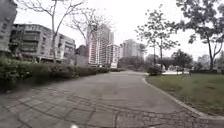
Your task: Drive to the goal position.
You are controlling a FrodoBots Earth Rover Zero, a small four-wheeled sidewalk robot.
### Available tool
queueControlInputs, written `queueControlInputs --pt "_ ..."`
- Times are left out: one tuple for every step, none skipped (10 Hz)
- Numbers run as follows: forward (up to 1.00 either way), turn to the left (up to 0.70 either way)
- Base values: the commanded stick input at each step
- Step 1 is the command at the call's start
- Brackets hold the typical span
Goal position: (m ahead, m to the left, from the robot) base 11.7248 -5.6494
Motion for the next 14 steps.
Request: queueControlInputs --pt "1.0 0.0" --pt "1.0 0.0" --pt "1.0 0.0" --pt "1.0 0.0" --pt "1.0 0.0" --pt "1.0 0.0" --pt "1.0 0.0" --pt "1.0 0.0" --pt "1.0 0.0" --pt "1.0 0.0" --pt "1.0 0.0" --pt "1.0 -0.1" --pt "1.0 -0.27" --pt "1.0 -0.4"
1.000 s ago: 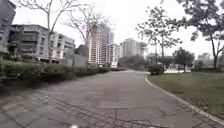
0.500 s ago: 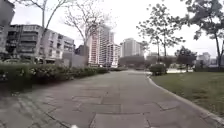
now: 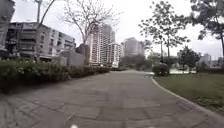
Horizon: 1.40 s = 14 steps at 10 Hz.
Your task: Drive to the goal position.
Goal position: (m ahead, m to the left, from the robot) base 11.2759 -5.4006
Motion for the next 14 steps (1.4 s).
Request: queueControlInputs --pt "1.0 -0.24" --pt "1.0 -0.07" --pt "1.0 0.0" --pt "1.0 0.0" --pt "1.0 0.0" --pt "1.0 -0.16" --pt "1.0 -0.4" --pt "1.0 -0.4" --pt "1.0 -0.4" --pt "1.0 -0.34" --pt "1.0 -0.28" --pt "1.0 -0.01" --pt "1.0 0.0" --pt "1.0 0.0"
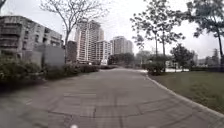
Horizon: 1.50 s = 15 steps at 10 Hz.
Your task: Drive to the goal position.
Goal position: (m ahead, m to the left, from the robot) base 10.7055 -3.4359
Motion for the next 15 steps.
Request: queueControlInputs --pt "1.0 0.0" --pt "1.0 0.0" --pt "1.0 0.0" --pt "1.0 0.0" --pt "1.0 0.0" --pt "1.0 0.0" --pt "1.0 0.0" --pt "1.0 0.0" --pt "1.0 0.0" --pt "1.0 0.0" --pt "1.0 0.0" --pt "1.0 0.0" --pt "1.0 0.0" --pt "1.0 0.0" --pt "1.0 0.0"
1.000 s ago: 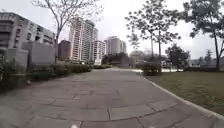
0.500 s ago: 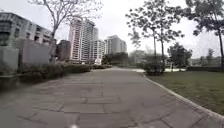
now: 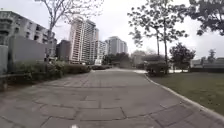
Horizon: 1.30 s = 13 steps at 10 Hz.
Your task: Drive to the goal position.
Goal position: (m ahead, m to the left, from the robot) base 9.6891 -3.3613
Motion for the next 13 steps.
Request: queueControlInputs --pt "1.0 -0.03" --pt "1.0 -0.4" --pt "1.0 -0.4" --pt "1.0 -0.4" --pt "1.0 -0.35" --pt "1.0 -0.18" --pt "1.0 0.0" --pt "1.0 0.0" --pt "1.0 0.0" --pt "1.0 0.0" --pt "1.0 0.0" --pt "1.0 0.0" --pt "1.0 0.0"
